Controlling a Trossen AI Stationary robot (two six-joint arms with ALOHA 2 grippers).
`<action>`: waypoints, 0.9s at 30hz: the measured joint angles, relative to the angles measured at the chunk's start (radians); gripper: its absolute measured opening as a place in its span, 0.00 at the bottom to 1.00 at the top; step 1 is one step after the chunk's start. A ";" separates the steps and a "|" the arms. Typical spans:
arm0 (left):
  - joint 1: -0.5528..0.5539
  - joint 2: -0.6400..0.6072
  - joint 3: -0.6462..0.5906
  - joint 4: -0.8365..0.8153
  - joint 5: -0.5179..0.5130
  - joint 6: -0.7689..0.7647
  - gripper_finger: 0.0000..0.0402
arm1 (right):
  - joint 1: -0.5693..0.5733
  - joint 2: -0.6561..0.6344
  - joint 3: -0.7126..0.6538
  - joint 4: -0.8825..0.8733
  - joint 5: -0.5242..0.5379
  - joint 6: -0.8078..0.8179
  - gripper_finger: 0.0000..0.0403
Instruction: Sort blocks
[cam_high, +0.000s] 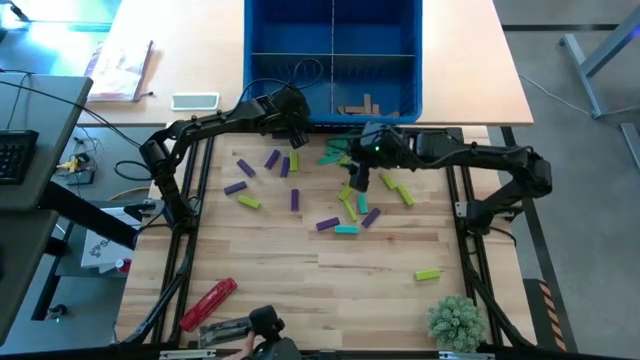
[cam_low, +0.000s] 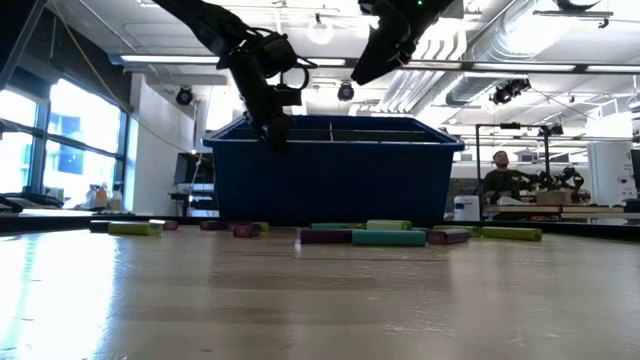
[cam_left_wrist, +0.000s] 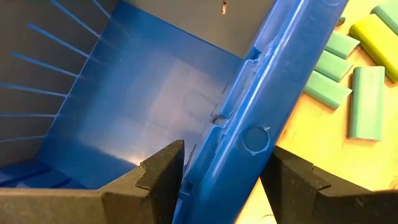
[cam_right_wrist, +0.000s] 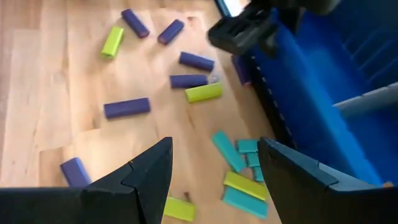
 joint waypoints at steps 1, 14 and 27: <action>0.000 0.000 0.000 0.000 0.001 0.000 0.45 | 0.009 0.006 0.000 0.001 0.000 0.003 0.55; 0.000 0.000 0.000 0.006 0.001 -0.008 0.45 | 0.152 0.126 0.000 -0.037 -0.031 0.135 0.55; 0.000 0.000 0.001 0.004 0.010 -0.043 0.45 | 0.166 0.101 -0.196 0.071 -0.106 0.210 0.55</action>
